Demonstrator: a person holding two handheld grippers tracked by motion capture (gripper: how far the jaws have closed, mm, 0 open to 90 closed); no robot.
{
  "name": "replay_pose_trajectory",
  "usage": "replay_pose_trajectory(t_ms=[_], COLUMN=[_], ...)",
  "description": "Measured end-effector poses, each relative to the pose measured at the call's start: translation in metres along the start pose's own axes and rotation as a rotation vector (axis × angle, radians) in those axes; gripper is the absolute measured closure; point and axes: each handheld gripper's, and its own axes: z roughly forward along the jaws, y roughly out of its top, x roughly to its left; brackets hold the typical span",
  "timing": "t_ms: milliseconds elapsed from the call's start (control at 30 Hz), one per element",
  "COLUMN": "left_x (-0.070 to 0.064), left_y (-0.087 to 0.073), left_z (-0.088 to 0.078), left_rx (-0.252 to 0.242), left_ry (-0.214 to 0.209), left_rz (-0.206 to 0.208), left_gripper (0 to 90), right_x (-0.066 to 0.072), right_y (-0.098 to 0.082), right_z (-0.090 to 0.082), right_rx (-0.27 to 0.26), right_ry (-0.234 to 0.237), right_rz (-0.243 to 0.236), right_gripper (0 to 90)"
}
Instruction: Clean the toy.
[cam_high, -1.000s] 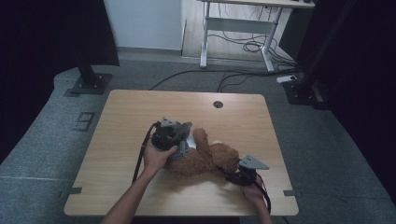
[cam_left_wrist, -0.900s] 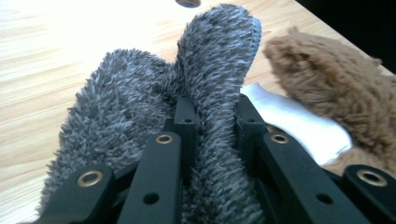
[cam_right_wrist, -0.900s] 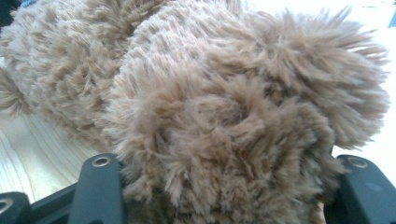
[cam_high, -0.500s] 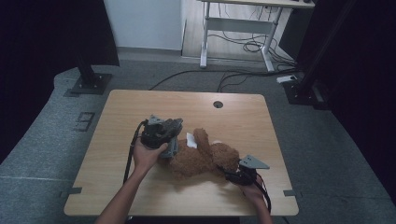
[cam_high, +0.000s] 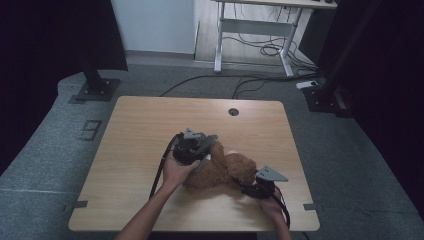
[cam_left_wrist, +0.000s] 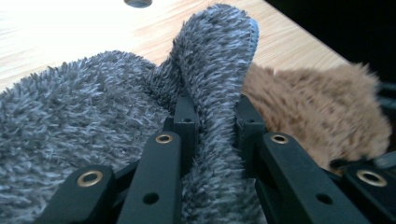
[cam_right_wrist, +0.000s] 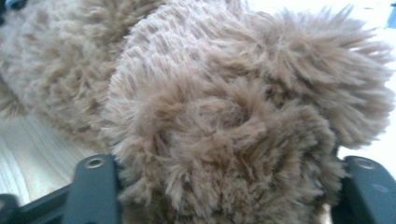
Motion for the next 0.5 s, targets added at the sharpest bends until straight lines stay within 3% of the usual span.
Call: replay_pose_trajectory(t_ms=[167, 333, 500], left_x=[-0.003, -0.008, -0.008], left_y=[-0.013, -0.022, -0.032], left_z=[-0.007, -0.013, -0.018], left_rx=[-0.031, -0.056, -0.078], left_ry=[-0.008, -0.008, -0.017], left_rz=[0.013, 0.032, 0.027], left_gripper=[75.9, 75.9, 76.0], right_x=[0.005, 0.003, 0.004], right_y=[0.007, 0.016, 0.027], right_z=[-0.001, -0.006, -0.01], right_rx=[0.023, 0.052, 0.068], right_ry=[-0.042, 0.0, -0.001], right_rz=[0.003, 0.047, 0.076], right_gripper=[18.1, 10.1, 4.6])
